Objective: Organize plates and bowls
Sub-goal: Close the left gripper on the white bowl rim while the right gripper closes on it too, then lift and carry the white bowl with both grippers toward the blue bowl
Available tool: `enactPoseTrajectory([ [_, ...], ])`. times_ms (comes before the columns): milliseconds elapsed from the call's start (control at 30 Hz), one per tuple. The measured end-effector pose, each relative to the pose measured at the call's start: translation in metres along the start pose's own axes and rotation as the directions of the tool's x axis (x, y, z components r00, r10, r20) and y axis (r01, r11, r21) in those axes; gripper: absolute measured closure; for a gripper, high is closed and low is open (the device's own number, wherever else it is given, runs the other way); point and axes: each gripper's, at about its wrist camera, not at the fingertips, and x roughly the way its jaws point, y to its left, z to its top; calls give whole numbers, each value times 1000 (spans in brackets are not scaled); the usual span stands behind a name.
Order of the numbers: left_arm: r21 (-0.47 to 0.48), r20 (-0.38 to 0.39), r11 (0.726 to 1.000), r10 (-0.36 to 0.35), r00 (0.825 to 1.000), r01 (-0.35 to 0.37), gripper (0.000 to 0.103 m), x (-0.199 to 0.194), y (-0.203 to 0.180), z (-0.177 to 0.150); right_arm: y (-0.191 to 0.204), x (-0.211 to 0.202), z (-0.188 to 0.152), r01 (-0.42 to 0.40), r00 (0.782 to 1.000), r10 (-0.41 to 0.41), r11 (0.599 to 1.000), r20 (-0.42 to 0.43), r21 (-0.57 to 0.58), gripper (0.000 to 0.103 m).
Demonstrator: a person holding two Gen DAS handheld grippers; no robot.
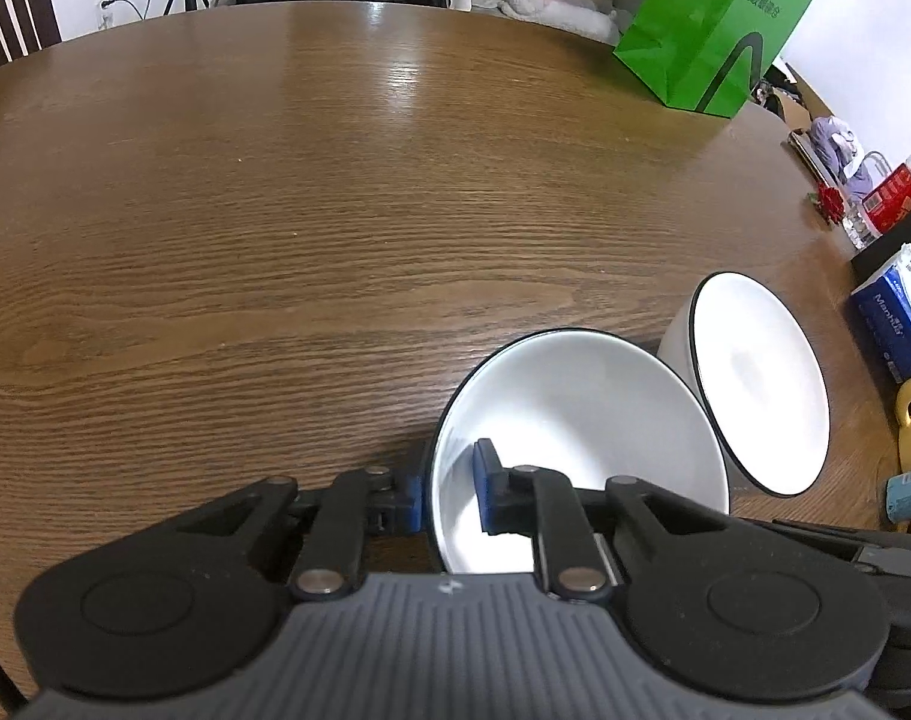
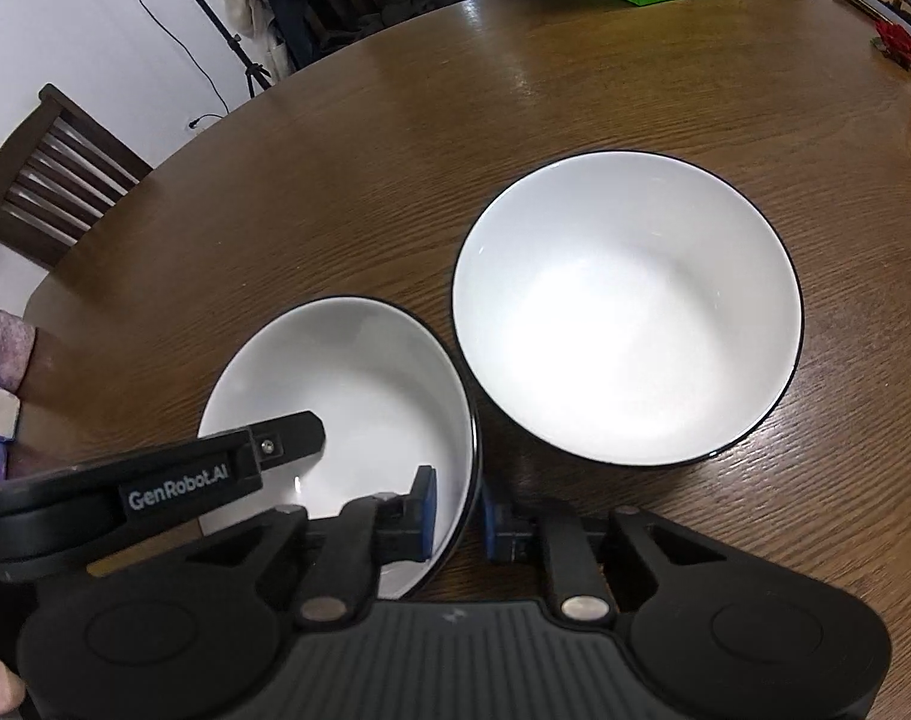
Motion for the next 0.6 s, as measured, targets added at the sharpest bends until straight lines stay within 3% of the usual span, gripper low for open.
enactPoseTrajectory([
  [600,8,4,1000,8,1000,-8,88,-2,-4,0,-2,-4,-2,-1,1000,1,1000,-3,-2,89],
])
